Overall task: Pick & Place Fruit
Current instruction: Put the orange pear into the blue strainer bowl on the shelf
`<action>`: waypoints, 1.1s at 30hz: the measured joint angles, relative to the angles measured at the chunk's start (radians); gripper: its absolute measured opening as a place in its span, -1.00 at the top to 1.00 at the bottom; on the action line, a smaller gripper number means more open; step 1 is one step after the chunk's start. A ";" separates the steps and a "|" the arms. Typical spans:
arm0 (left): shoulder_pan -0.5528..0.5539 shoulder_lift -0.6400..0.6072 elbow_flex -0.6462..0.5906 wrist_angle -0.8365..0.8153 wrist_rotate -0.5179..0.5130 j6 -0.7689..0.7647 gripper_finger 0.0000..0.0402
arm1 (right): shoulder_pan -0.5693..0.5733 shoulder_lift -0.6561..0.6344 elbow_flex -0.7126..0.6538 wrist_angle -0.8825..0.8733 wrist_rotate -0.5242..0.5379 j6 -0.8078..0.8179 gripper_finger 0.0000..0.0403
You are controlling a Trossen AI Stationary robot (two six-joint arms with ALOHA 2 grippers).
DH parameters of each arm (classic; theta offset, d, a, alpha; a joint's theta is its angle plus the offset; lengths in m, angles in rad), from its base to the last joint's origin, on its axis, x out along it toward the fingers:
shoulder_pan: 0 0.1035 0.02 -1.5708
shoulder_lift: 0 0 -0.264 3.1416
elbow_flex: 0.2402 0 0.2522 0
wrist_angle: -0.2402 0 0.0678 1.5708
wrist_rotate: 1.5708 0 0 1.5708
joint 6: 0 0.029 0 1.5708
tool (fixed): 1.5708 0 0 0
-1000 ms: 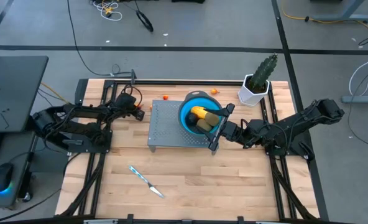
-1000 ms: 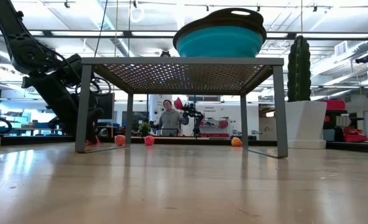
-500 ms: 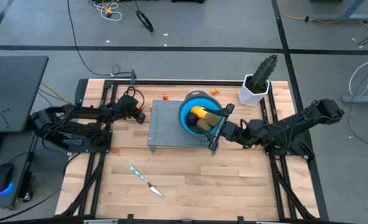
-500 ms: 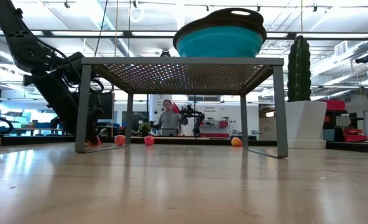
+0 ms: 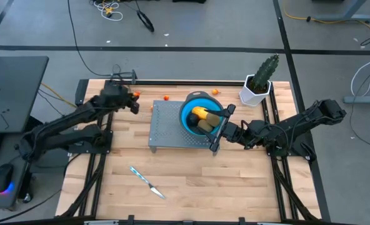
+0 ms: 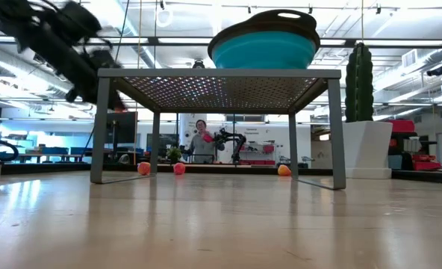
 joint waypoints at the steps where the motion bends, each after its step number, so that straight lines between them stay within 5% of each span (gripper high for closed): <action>1: -0.001 -0.045 0.000 0.003 0.047 -0.022 0.30 | 0.000 0.000 0.000 0.001 -0.003 0.000 -0.61; 8: -0.069 -0.223 0.000 0.059 0.277 -0.176 0.31 | -0.019 0.001 0.000 0.002 -0.178 0.012 -0.61; 13: -0.180 -0.242 0.000 0.262 0.398 -0.259 0.32 | -0.034 0.038 0.000 0.046 -0.244 0.005 -0.61; 22: -0.468 -0.089 0.001 0.502 0.292 -0.256 0.30 | -0.053 0.148 0.002 0.215 -0.305 -0.088 -0.61; 33: -0.680 0.243 0.094 0.702 0.202 -0.183 0.30 | -0.051 0.231 0.104 0.106 -0.304 -0.131 -0.61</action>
